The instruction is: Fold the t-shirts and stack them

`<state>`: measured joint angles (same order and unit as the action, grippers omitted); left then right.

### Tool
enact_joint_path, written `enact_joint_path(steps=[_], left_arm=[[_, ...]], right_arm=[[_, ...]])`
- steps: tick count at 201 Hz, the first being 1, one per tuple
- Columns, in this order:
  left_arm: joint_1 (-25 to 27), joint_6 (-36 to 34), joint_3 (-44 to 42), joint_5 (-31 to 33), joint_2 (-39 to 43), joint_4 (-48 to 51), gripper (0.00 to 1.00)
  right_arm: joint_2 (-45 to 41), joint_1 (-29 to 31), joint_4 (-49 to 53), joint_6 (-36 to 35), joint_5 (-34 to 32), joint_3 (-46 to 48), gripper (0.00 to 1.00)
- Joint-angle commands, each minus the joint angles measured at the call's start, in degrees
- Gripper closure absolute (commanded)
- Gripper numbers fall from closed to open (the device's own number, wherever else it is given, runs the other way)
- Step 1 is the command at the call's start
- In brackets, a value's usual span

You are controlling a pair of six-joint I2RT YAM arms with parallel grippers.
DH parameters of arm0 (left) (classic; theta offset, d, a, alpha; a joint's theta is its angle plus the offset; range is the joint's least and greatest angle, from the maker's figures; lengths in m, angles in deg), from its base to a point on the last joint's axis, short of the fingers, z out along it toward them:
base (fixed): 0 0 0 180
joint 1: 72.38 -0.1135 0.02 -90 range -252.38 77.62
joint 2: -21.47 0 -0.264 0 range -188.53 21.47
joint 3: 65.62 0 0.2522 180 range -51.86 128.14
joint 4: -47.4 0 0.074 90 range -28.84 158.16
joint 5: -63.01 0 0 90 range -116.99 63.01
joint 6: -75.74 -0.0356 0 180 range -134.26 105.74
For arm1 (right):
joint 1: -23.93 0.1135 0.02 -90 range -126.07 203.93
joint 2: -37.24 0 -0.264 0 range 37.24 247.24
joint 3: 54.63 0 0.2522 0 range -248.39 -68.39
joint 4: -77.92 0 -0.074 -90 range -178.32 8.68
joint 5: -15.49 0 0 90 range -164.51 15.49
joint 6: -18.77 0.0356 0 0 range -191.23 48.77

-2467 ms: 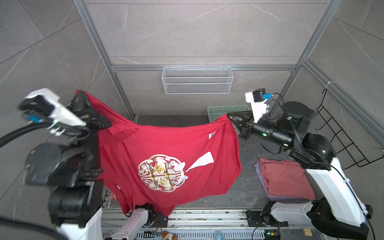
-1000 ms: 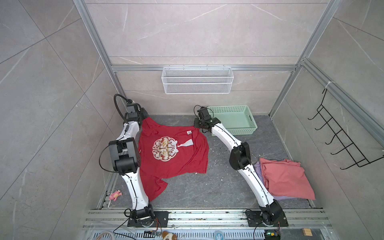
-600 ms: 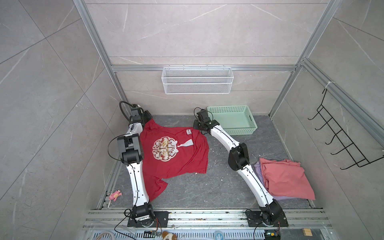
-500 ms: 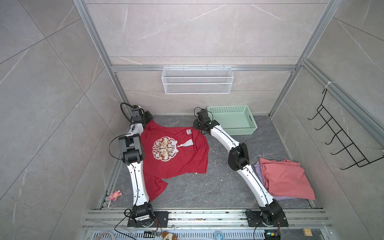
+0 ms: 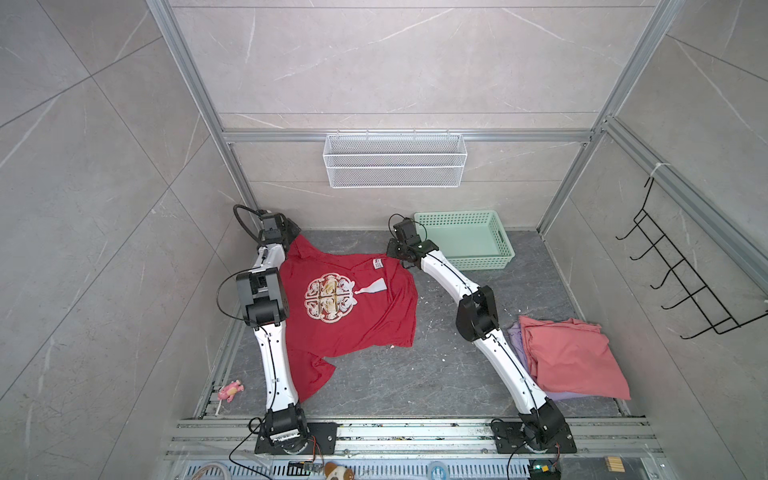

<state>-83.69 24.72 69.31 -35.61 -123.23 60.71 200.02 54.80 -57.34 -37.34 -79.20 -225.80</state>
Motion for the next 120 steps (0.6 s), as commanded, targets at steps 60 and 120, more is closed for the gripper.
enact_joint_path(steps=[60,120], left_arm=[[-3.03,-1.15,2.35,-7.50,-0.03,4.79,1.00],[-5.44,-5.59,-2.30,-7.87,12.77,13.95,1.00]], right_arm=[[1.97,-0.73,0.70,-1.68,4.32,-1.96,1.00],[-6.69,-1.18,6.48,-5.85,9.08,-1.73,1.00]])
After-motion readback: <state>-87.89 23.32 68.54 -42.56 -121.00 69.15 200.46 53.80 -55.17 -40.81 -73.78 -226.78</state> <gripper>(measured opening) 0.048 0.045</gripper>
